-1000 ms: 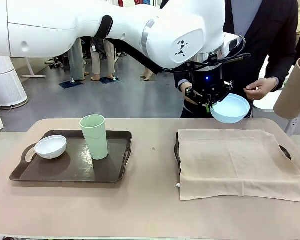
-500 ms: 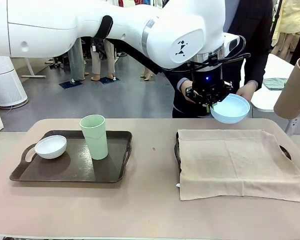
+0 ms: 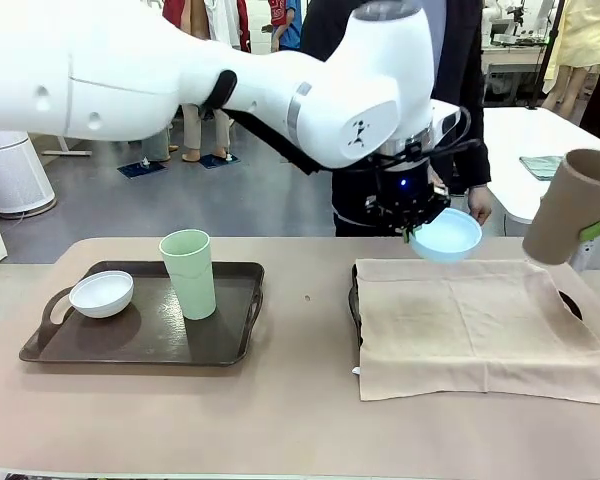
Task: Set up a tray with a mat and arrange the tableware.
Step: Place the Picnic Bowl and Reusable plastic cup back onto the Handle tray in front of the human's position.
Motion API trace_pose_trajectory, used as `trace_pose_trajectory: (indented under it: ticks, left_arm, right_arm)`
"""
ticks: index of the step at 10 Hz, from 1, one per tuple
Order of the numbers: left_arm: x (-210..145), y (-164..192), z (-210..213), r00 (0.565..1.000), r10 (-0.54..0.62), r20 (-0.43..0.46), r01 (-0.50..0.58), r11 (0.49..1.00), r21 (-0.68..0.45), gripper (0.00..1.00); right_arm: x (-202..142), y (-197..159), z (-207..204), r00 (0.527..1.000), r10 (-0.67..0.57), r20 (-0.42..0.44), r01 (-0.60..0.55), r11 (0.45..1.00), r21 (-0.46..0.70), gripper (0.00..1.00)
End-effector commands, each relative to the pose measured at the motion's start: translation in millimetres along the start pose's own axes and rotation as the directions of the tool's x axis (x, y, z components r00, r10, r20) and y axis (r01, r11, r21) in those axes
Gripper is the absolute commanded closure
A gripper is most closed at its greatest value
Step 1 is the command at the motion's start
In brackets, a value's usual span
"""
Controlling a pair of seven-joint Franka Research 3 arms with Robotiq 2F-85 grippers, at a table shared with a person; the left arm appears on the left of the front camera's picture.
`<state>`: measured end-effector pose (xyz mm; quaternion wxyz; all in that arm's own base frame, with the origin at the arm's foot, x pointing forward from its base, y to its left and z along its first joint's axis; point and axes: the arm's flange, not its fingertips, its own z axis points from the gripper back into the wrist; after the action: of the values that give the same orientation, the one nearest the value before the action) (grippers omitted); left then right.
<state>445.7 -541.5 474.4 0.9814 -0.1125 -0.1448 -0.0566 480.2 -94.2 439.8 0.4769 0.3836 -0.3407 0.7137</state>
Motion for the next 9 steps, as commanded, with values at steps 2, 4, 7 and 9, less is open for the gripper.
trace_pose_trajectory:
  ticks: [2, 4, 7, 9]
  left_arm:
    - [1.9, 19.0, -28.5, 0.999, 0.009, -0.032, -0.009, 1.000, -0.012, 0.96]
    - [0.3, 24.4, -50.5, 0.998, 0.011, -0.057, -0.011, 1.000, -0.011, 0.96]
    - [3.3, 24.6, -77.6, 0.995, 0.002, -0.100, 0.000, 1.000, 0.017, 0.96]
    - [6.2, 28.1, -90.4, 0.994, -0.008, -0.111, 0.011, 1.000, 0.023, 0.96]
  right_arm:
    - [-37.7, -12.3, -7.3, 0.998, -0.055, -0.021, 0.057, 0.994, 0.094, 0.16]
    - [-58.9, -15.8, -13.6, 0.998, -0.060, -0.025, 0.062, 0.993, 0.104, 0.16]
    - [-82.3, -28.7, -18.9, 1.000, -0.008, -0.004, 0.009, 0.995, 0.104, 0.16]
    - [-99.7, -31.9, -24.1, 1.000, 0.002, -0.011, 0.000, 0.992, 0.123, 0.16]
